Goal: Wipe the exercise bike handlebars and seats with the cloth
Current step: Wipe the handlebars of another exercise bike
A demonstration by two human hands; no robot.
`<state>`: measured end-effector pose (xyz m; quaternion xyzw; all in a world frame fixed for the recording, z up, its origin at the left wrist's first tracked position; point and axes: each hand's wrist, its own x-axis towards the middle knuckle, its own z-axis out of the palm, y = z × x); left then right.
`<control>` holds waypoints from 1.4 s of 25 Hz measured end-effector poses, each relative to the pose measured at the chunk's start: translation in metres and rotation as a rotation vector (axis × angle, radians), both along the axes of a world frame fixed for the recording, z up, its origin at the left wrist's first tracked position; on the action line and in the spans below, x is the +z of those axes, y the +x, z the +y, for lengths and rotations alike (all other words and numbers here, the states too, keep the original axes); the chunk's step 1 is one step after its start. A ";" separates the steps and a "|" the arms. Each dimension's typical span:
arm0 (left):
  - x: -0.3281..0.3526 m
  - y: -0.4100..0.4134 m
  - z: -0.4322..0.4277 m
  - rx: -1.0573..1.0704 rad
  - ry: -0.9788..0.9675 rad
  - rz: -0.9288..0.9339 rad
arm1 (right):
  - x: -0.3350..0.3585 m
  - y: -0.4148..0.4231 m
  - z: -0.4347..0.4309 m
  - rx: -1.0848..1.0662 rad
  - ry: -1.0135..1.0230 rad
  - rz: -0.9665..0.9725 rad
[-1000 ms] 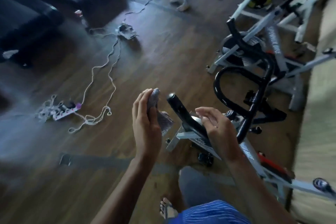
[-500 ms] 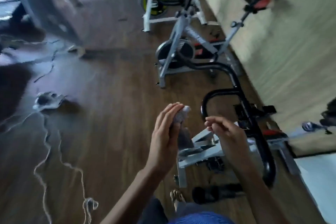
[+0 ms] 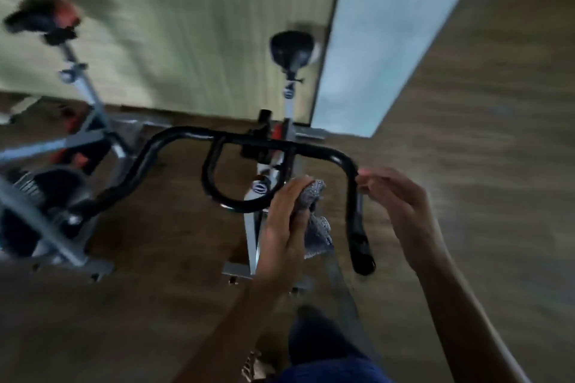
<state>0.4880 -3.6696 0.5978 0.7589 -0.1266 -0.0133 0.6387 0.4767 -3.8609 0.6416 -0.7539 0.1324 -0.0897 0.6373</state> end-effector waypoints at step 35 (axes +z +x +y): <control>-0.120 0.004 -0.062 -0.727 -0.565 -0.536 | -0.091 -0.042 0.156 -1.285 -0.918 -0.075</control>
